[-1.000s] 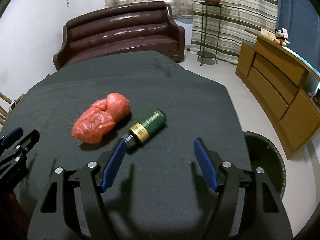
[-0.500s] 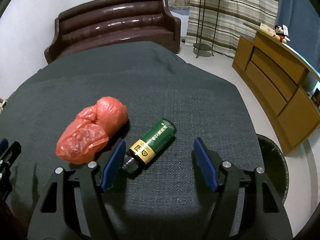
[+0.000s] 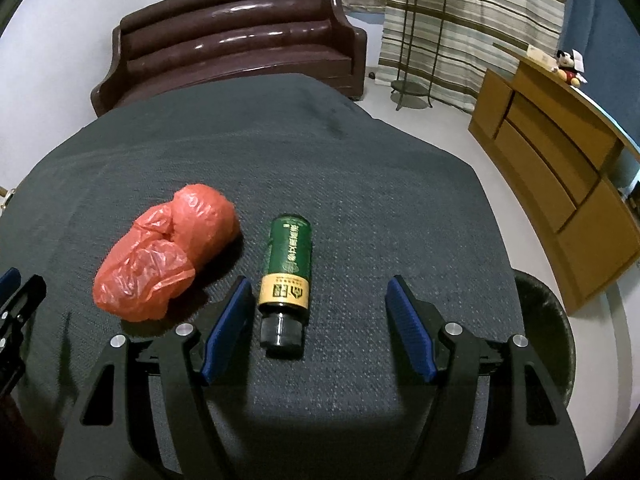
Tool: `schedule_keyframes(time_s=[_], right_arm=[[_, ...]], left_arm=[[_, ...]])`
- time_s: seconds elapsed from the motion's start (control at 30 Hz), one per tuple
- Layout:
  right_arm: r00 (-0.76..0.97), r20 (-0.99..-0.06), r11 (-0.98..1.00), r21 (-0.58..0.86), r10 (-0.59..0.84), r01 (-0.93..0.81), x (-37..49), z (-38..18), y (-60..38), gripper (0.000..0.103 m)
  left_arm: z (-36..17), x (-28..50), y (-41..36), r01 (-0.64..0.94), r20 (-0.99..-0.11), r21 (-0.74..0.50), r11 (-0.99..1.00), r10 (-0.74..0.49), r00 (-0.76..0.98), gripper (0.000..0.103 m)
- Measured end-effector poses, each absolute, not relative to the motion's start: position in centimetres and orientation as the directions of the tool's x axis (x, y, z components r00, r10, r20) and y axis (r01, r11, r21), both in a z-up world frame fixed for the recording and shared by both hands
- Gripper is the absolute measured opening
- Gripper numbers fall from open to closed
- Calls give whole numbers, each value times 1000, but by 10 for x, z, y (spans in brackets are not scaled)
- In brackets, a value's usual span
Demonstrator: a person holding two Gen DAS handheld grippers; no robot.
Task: Collect trash
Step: 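Grasp the green can with the right gripper, then grasp the red plastic bag with the left gripper while the right holds the green can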
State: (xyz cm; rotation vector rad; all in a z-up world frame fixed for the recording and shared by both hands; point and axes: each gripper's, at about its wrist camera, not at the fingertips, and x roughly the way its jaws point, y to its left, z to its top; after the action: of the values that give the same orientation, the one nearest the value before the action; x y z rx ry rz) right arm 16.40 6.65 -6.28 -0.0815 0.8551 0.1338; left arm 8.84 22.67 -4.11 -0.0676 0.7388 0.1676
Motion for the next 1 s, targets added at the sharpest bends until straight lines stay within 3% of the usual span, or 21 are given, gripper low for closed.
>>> schedule_keyframes(time_s=[0.13, 0.3, 0.33, 1.0], right_arm=[[649, -756, 986, -28, 88, -166, 166, -63, 71, 55], [637, -764, 983, -17, 106, -184, 167, -65, 70, 25], [637, -763, 982, -18, 107, -186, 167, -65, 69, 23], [660, -740, 986, 26, 129, -164, 159, -59, 30, 23]], left_arm=[[-41, 90, 222, -161, -677, 0, 987, 119, 726, 63], [-41, 88, 215, -143, -675, 0, 990, 105, 730, 63], [-40, 88, 213, -139, -675, 0, 990, 102, 731, 64], [-28, 102, 153, 5, -658, 21, 1000, 10, 753, 68]])
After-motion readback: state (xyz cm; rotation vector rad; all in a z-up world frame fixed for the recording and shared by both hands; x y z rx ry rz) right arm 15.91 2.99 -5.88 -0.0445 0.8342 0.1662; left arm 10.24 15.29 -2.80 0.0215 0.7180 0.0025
